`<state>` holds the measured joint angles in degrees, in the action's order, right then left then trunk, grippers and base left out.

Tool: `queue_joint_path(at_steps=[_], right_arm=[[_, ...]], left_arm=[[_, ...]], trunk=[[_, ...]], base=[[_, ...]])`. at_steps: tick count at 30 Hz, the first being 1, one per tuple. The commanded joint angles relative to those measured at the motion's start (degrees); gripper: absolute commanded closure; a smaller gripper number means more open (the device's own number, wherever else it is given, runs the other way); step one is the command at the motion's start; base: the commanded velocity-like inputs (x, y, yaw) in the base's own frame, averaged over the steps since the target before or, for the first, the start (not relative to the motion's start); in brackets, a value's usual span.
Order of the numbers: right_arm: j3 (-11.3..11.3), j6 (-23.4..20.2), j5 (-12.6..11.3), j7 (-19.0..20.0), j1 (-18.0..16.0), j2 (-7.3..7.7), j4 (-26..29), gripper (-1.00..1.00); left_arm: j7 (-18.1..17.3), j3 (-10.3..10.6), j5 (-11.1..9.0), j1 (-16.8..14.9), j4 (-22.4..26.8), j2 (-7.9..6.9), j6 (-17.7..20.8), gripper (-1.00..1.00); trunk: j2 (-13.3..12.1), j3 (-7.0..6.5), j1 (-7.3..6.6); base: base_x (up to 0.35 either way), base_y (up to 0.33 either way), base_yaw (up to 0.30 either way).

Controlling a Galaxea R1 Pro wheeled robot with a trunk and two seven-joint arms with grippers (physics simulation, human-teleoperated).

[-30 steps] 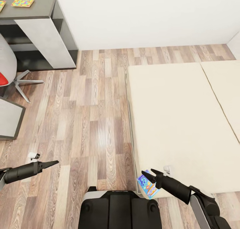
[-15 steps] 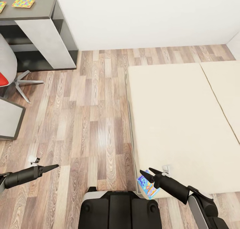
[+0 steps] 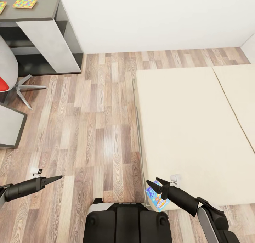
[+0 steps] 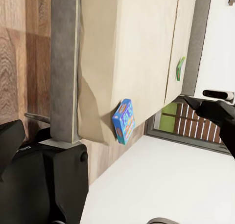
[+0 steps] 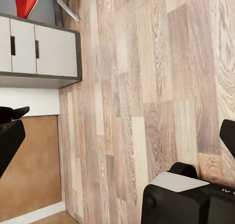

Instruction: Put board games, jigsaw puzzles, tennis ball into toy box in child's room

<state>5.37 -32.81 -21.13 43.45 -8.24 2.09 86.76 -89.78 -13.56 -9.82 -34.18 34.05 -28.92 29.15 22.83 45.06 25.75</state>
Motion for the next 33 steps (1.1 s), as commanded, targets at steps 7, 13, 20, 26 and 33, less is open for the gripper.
queue_joint_path(at_steps=[7, 13, 20, 26, 33], right_arm=[[-0.01, -0.38, -0.36, 0.06, -0.02, -0.04, 0.02, -1.0], [-0.15, -0.25, -0.33, 0.0, -0.02, -0.13, -0.03, -1.0], [-0.63, -0.11, -0.32, -0.01, -0.02, -0.15, 0.02, -1.0], [-1.98, 0.0, -0.28, -0.06, -0.02, -0.15, 0.06, -1.0], [-2.41, 0.02, -0.25, -0.01, -0.02, -0.15, 0.07, -1.0]], left_arm=[[-0.22, -0.03, 0.07, -0.01, -0.54, 0.01, 0.53, -1.0], [-0.22, -0.11, 0.07, -0.01, -1.03, -0.07, 0.54, -1.0], [-0.22, 0.01, 0.22, -0.01, -1.12, 0.0, 0.49, -1.0], [-0.22, -0.03, 0.24, -0.01, -1.17, 0.01, 0.47, -1.0], [-0.22, 0.0, 0.25, -0.01, -1.18, 0.01, 0.47, -1.0]], trunk=[[0.08, 0.06, 0.03], [0.08, 0.05, 0.03], [0.08, -0.33, 0.03], [0.08, -0.85, 0.03], [0.08, -1.5, 0.03]], base=[[0.0, 0.0, 0.0], [0.0, 0.0, 0.0], [0.0, 0.0, 0.0], [0.0, 0.0, 0.0], [0.0, 0.0, 0.0]])
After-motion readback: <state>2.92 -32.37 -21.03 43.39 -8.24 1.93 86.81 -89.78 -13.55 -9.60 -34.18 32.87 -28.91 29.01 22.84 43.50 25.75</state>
